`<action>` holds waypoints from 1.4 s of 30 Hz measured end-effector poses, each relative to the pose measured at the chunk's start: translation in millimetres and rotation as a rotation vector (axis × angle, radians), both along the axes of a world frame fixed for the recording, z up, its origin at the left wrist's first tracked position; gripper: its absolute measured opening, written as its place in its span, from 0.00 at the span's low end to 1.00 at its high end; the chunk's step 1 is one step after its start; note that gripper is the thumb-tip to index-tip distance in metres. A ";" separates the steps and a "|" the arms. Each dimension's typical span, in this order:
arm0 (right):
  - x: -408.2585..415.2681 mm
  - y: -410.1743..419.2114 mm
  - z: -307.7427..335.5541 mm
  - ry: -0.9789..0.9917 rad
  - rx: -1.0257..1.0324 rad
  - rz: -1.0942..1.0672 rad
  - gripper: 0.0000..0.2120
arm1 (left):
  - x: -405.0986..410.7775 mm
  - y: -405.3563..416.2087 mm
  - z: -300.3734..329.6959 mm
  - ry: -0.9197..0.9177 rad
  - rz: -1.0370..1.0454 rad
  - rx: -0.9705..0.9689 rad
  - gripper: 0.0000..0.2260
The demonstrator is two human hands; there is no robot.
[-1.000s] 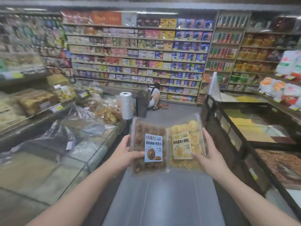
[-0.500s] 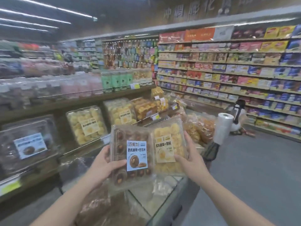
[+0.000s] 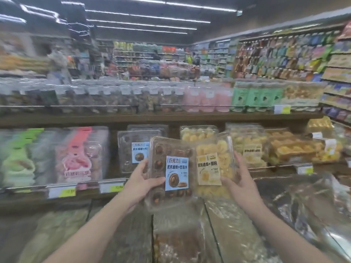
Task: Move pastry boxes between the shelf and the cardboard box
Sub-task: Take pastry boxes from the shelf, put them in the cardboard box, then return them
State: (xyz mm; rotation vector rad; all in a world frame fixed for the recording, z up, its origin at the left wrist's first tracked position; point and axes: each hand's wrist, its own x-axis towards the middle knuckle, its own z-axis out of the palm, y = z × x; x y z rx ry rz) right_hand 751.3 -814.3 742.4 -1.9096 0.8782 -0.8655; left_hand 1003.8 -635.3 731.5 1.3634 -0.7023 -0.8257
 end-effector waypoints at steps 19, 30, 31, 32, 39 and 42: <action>91.9 -176.0 -50.5 -0.148 0.176 0.260 0.41 | 28.6 -84.8 -8.3 0.088 0.266 0.015 0.23; 131.7 -200.2 -95.3 -0.144 0.160 0.181 0.31 | 36.5 -92.1 -2.3 0.091 0.262 -0.011 0.22; 135.9 -200.0 -98.5 -0.106 0.115 0.176 0.30 | 36.1 -91.6 -2.0 0.094 0.258 -0.014 0.22; 139.5 -199.8 -102.6 -0.067 0.073 0.161 0.30 | 36.4 -91.1 -2.4 0.096 0.255 -0.020 0.23; 146.8 -221.9 -133.8 0.133 0.051 -0.146 0.29 | 38.8 -80.1 -4.4 0.128 0.271 -0.051 0.23; 144.6 -231.0 -125.6 0.207 0.102 -0.130 0.29 | 37.6 -74.9 -5.2 0.108 0.292 -0.050 0.23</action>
